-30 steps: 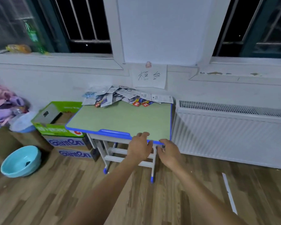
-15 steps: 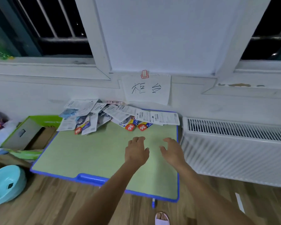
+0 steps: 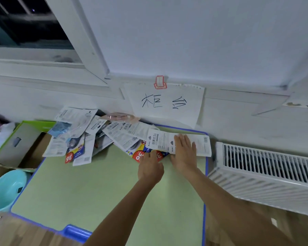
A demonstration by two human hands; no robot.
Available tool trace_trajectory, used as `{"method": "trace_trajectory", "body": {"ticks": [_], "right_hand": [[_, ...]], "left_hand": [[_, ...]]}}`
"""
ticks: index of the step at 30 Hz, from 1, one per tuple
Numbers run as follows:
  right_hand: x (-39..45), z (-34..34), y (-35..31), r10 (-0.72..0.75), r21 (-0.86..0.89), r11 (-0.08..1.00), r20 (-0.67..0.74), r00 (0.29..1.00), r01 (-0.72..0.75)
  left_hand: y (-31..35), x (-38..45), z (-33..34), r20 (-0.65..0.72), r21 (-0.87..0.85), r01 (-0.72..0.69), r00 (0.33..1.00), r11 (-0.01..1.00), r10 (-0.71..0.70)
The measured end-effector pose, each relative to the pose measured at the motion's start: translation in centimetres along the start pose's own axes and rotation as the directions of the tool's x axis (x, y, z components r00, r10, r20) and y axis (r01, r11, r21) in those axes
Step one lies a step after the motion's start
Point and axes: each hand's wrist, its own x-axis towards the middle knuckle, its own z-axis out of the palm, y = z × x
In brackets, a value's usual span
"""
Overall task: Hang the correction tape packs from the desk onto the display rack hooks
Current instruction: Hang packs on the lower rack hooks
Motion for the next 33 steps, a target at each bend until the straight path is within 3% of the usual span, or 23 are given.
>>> {"method": "trace_trajectory", "body": {"ticks": [7,11,14,16,19,23,29,31,33], "right_hand": [[1.5,-0.4,0.5,-0.005,-0.01,1.0,-0.019,1.0,0.005],[1.1,-2.3,0.5,-0.04,0.08,0.995,-0.146,0.988,0.052],[0.2,-4.2,-0.2,0.002,0.25,0.967,-0.217,0.976,0.053],[-0.8,-5.6,-0.6,0.095,0.47,0.883,-0.193,0.977,0.008],[-2.8,-7.3,-1.2,0.185,0.777,0.627,-0.081,0.979,-0.054],[-6.4,-8.5,-2.1,0.29,0.94,0.306,0.061,0.955,-0.153],[-13.6,-8.7,-3.3,0.448,0.993,0.087,0.033,0.893,-0.081],[-16.6,-8.2,-3.5,0.49,0.996,0.075,-0.002,0.872,-0.04],[-19.7,-7.7,-3.3,0.625,0.994,0.09,-0.008,0.781,-0.062]], "left_hand": [[0.5,1.7,0.8,-0.064,-0.038,-0.015,0.998,0.999,0.012],[1.0,1.8,0.9,-0.122,-0.161,-0.079,0.991,0.984,0.059],[1.3,1.7,0.3,-0.148,-0.302,-0.156,0.982,0.94,0.115],[1.7,1.6,-0.5,-0.128,-0.455,-0.123,0.989,0.882,0.071],[2.0,1.1,-1.9,-0.093,-0.659,-0.113,0.993,0.744,0.069],[2.1,-0.7,-3.2,-0.056,-0.839,-0.129,0.987,0.529,0.152],[1.9,-4.4,-5.2,0.065,-0.921,-0.067,0.945,0.384,0.322],[1.7,-6.2,-5.6,0.097,-0.929,-0.06,0.914,0.366,0.393],[1.5,-8.0,-5.6,0.126,-0.919,-0.071,0.879,0.388,0.459]]}}
